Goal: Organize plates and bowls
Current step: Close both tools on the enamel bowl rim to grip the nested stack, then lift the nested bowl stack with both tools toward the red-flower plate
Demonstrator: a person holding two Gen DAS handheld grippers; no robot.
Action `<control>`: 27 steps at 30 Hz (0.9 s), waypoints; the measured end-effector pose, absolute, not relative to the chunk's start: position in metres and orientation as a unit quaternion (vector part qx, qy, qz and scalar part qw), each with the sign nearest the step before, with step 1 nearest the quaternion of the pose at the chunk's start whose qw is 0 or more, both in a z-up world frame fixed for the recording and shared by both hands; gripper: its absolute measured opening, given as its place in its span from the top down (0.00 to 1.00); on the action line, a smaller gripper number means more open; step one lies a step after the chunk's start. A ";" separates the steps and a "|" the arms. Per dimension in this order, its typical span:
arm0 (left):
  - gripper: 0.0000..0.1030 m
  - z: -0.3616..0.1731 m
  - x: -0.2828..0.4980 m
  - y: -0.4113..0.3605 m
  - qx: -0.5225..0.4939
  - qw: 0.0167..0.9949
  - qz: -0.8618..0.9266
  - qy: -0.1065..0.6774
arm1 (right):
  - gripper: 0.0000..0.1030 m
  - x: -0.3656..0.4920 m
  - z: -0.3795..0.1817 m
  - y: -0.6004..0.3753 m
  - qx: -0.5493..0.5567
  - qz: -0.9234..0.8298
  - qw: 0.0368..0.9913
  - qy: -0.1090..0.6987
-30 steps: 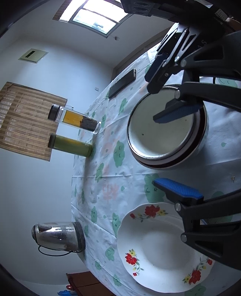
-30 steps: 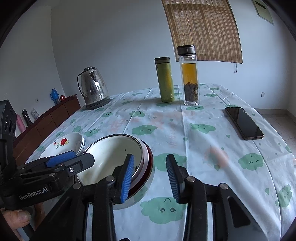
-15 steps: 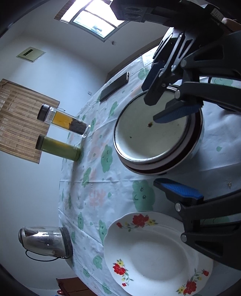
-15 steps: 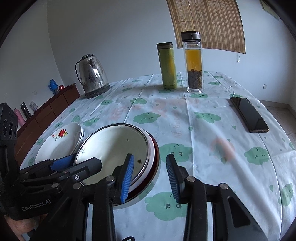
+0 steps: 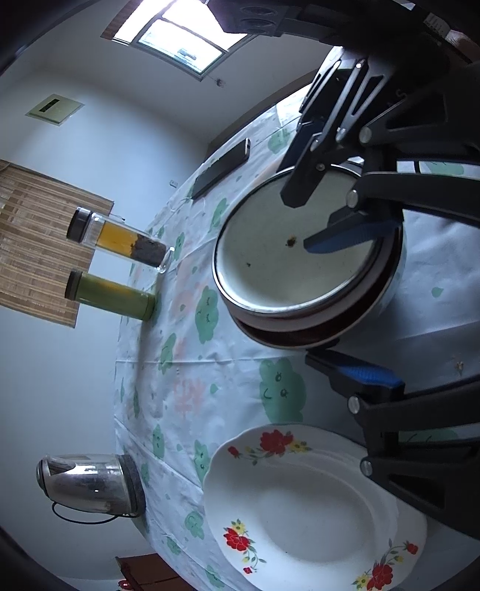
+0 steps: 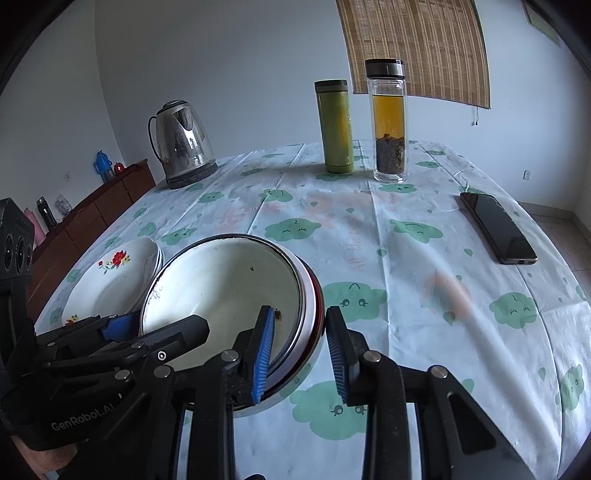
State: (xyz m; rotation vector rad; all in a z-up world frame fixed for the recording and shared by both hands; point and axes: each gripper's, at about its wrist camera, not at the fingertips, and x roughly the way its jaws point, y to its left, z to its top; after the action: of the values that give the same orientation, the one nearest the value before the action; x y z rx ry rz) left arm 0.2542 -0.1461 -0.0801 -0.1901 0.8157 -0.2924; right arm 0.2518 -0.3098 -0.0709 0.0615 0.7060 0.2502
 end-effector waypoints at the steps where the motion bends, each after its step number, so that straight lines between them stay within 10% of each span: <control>1: 0.49 -0.080 0.254 -0.145 -0.096 0.903 -0.141 0.394 | 0.71 0.252 -0.071 -0.310 0.033 0.122 0.930 0.344; 27: 0.50 -0.065 0.247 -0.145 -0.097 0.918 -0.128 0.363 | 0.71 0.245 -0.060 -0.308 0.033 0.128 0.937 0.323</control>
State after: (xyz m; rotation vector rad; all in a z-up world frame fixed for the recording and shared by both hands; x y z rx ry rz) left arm 0.2467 -0.1446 -0.0653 -0.2001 0.7458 -0.2632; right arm 0.2446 -0.3076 -0.0598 0.0677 0.6598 0.2620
